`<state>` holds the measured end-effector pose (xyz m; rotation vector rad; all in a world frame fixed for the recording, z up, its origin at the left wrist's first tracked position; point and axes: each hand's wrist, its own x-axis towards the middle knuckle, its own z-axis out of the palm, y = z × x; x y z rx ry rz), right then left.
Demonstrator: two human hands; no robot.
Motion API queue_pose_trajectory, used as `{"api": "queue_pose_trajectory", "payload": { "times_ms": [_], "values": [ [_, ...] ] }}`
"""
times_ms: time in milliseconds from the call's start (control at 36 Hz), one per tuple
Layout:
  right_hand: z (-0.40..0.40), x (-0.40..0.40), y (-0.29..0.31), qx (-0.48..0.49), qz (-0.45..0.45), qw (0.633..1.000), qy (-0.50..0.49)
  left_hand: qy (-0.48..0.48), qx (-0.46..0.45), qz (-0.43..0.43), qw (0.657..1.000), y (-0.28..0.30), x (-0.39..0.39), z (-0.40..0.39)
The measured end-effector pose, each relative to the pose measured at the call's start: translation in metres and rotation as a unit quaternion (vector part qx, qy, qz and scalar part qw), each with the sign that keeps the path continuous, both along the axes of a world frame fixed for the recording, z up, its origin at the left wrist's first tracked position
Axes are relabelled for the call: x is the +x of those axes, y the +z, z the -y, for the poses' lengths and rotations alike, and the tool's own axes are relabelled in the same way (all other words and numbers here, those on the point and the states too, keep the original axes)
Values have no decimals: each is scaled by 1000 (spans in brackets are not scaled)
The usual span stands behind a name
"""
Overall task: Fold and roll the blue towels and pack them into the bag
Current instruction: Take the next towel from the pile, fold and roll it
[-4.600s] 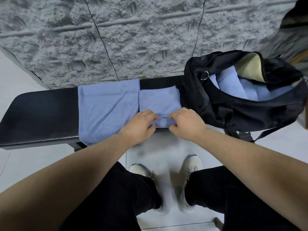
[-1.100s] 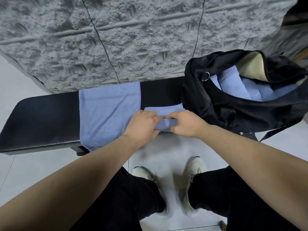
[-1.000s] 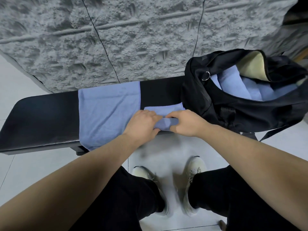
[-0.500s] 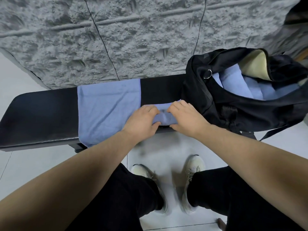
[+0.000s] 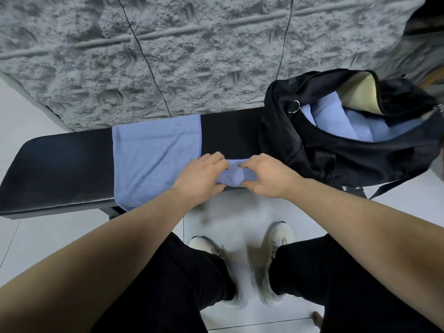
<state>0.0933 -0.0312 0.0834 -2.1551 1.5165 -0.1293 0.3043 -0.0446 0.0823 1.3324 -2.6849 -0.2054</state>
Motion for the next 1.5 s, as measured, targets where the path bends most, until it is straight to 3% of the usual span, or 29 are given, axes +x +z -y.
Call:
{"api": "queue_pose_trajectory", "payload": {
  "times_ms": [194, 389, 556, 889, 1111, 1194, 1306, 1389, 1500],
  "values": [
    [-4, -4, 1, 13, -3, 1000, 0, 37, 77, -18, 996, -1, 1, 0],
    [-10, 3, -4, -180, -66, 980, 44, 63, 91, -14, 994, -5, 0, 5],
    [-4, 7, -15, -230, -89, 968, 37, 74, 118, -4, 990, -5, -4, 10],
    [13, 4, -11, -94, -31, 995, 2, 20, 6, -2, 1000, -10, 2, 16],
    [11, 12, -5, -57, -46, 997, -7, 69, 48, 52, 995, -3, -9, 16],
    [5, 15, -1, -87, -77, 993, 3, 72, 58, 61, 994, 0, -9, 16],
    [1, 17, -9, -158, -165, 974, 6, 74, 89, 28, 993, 8, -9, 10],
    [-2, 20, -10, -213, -155, 965, 4, 81, 141, -7, 987, 17, -4, 9],
    [-7, 22, 3, -165, -134, 977, -5, 54, 160, -24, 985, 30, 2, 12]
  ]
}}
